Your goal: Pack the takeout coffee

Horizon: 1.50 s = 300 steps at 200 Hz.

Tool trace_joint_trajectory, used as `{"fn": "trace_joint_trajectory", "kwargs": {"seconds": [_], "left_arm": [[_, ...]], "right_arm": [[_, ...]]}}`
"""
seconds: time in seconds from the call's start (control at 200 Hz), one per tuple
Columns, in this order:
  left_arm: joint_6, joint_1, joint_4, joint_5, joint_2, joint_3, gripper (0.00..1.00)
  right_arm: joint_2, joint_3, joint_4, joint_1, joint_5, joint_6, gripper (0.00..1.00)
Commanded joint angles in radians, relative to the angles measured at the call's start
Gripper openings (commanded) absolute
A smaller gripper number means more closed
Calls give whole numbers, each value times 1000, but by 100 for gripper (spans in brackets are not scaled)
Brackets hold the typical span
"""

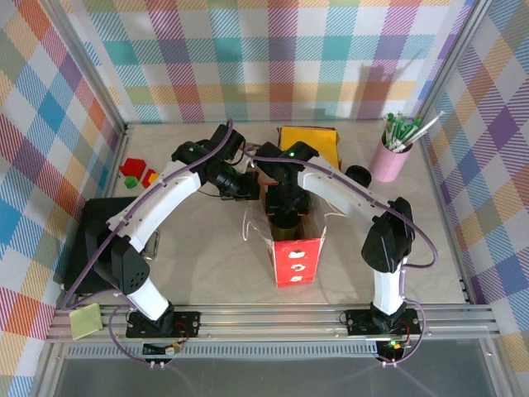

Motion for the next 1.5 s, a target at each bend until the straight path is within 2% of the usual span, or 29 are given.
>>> {"fn": "trace_joint_trajectory", "kwargs": {"seconds": [0.0,0.425,0.785,1.14,1.275,1.495], "left_arm": [[5,5,-6,4,15,12,0],[4,9,-3,7,24,14,0],[4,12,-6,9,24,11,0],[4,12,-3,10,27,16,0],[4,12,-2,9,23,13,0],[5,15,-6,7,21,10,0]], "right_arm": [[13,-43,38,-10,-1,-13,52],[-6,-137,107,-21,-53,-10,52],[22,-127,96,-21,-49,-33,51],[-2,48,25,-10,46,-61,50],[-14,33,22,0,92,-63,50],[-17,-40,59,1,74,-45,50]]}}
